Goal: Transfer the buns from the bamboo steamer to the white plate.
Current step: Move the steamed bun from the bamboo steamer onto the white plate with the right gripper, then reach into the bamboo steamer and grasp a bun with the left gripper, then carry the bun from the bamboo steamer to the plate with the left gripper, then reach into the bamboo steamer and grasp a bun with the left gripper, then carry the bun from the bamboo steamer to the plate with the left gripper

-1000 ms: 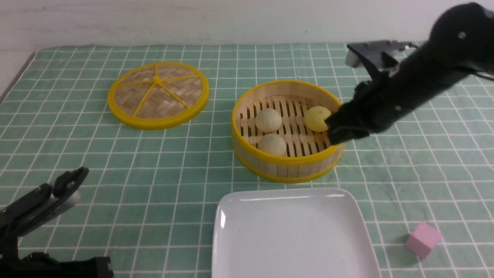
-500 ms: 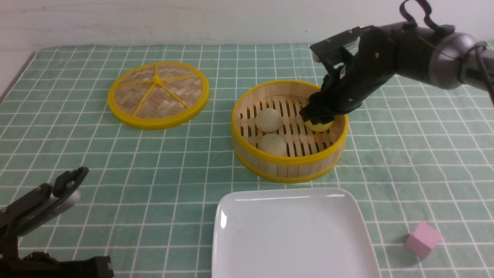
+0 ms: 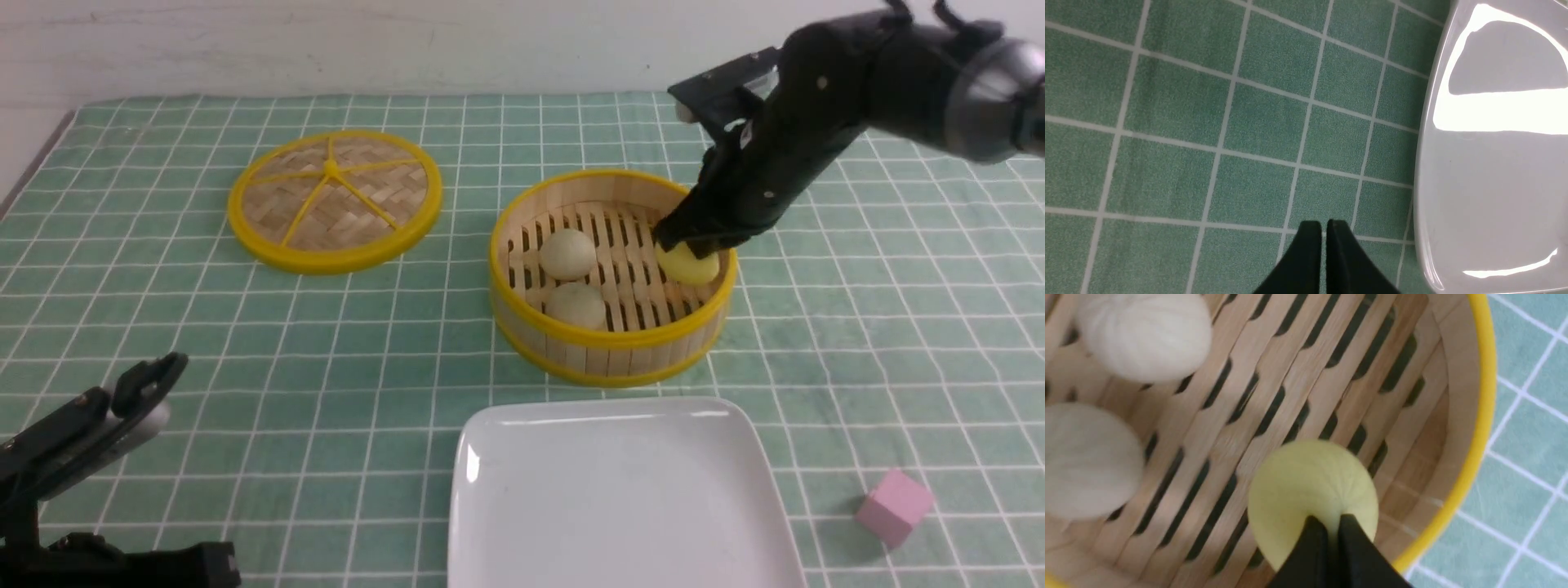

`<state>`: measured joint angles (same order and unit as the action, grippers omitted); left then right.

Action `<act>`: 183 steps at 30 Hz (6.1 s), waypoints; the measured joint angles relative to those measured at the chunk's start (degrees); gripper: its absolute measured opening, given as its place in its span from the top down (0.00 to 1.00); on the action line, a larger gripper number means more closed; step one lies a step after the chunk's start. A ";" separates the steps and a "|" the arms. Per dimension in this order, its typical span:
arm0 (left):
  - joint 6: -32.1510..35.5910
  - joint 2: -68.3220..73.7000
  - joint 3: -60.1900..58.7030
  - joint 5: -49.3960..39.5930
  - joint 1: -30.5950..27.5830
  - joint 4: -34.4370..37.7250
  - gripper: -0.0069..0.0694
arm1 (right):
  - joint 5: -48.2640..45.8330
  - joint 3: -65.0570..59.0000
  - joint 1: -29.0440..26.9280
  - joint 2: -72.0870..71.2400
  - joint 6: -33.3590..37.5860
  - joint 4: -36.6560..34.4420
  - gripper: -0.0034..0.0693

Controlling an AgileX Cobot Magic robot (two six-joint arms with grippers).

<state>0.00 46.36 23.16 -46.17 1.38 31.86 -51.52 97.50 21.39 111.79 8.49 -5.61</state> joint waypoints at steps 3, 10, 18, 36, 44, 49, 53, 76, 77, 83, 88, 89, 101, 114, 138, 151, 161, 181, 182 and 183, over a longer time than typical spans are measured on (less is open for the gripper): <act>0.00 0.00 0.00 0.00 0.00 0.00 0.84 | -10.25 -1.13 0.00 -7.71 0.05 -3.74 0.94; 0.00 0.00 0.00 0.00 0.00 0.00 0.83 | -12.69 -17.79 1.30 -18.67 0.15 -12.21 0.94; 0.00 0.00 0.00 0.20 0.00 0.00 0.83 | 7.97 -37.84 11.34 -17.58 -0.33 -11.20 0.89; 0.00 0.13 0.48 0.80 0.00 0.00 0.79 | -2.98 -33.94 13.10 -31.30 -2.57 -0.49 0.50; 1.96 6.24 11.44 -3.93 0.00 -1.32 0.88 | -12.65 -46.88 13.10 -52.84 -2.71 2.81 0.97; 3.15 15.01 22.39 -7.70 0.65 -1.04 0.91 | -8.95 -57.94 13.10 -63.14 -4.59 3.32 0.97; 3.15 23.45 30.78 -7.22 7.05 -0.98 0.91 | -3.80 -64.16 13.10 -68.90 -5.75 3.32 0.97; -9.81 76.83 84.42 -3.14 31.06 -22.77 0.45 | 0.48 -66.19 13.10 -71.65 -8.50 4.82 0.95; -9.81 77.76 84.97 -3.06 31.06 -23.80 0.46 | 0.48 -66.19 13.10 -71.65 -8.50 4.82 0.95; -9.81 80.72 85.47 -2.81 31.06 -24.99 0.67 | 0.48 -66.19 13.10 -71.65 -8.50 4.82 0.95; -9.81 78.53 85.52 -4.98 31.12 -25.06 0.87 | 0.48 -66.19 13.10 -71.65 -8.50 4.82 0.95; -9.81 78.07 85.52 -5.19 31.13 -25.06 0.87 | 0.48 -66.19 13.10 -71.65 -8.50 4.82 0.95; -9.81 55.04 82.07 -24.13 31.42 -25.39 0.88 | 0.53 -66.19 13.10 -71.67 -8.50 4.82 0.93; -10.05 55.24 50.08 -3.50 39.46 -19.31 0.87 | 0.53 -66.19 13.10 -71.67 -8.50 4.82 0.92; -19.68 62.42 69.97 -3.45 38.02 -30.73 0.82 | 0.51 -66.19 13.10 -71.67 -8.50 4.82 0.88; -20.28 78.83 93.59 -5.13 32.02 -32.31 0.66 | 0.51 -66.19 13.10 -71.67 -8.50 4.82 0.87; -20.32 85.03 93.79 0.04 32.07 -35.06 0.42 | 0.46 -66.19 13.10 -71.67 -8.50 4.82 0.85; -15.47 58.40 97.82 -24.60 32.07 -36.70 0.87 | 0.46 -66.19 13.10 -71.73 -8.50 4.82 0.82; -15.05 55.83 96.21 -24.89 32.07 -36.15 0.87 | 0.46 -66.19 13.10 -71.72 -8.50 4.82 0.81; -14.74 52.88 93.41 -24.95 32.07 -35.27 0.87 | 0.42 -66.19 13.10 -71.72 -8.50 4.82 0.81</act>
<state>-14.74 99.23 116.58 -71.13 33.45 -3.41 -51.11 31.32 34.49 40.08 0.00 -0.80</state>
